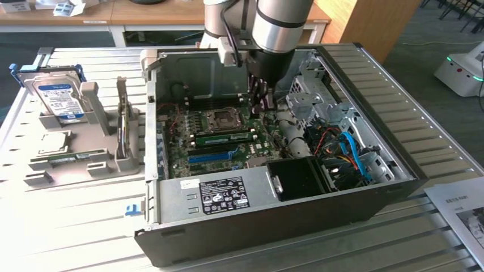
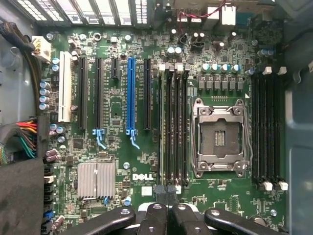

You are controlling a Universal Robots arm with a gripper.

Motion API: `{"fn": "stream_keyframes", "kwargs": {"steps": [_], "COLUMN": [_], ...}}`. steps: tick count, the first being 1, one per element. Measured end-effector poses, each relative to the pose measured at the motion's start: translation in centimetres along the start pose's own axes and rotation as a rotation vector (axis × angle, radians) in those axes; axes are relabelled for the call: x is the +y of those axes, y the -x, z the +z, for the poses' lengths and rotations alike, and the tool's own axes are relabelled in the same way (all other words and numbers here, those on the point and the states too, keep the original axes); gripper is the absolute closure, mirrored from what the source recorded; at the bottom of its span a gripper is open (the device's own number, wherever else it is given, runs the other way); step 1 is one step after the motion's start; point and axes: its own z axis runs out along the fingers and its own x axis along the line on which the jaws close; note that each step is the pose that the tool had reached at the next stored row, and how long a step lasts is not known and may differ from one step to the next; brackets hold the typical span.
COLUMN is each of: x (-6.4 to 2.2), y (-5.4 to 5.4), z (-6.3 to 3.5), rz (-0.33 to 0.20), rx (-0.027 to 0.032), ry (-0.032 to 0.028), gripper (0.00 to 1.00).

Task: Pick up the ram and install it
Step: 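Press down the ram until it locks into place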

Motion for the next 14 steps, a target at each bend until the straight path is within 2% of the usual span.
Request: {"fn": "stream_keyframes", "kwargs": {"steps": [14], "x": [-0.06], "y": [-0.1], "z": [1.42], "rz": [0.0], "rx": [0.0], "ry": [0.0], "gripper": [0.9]}}
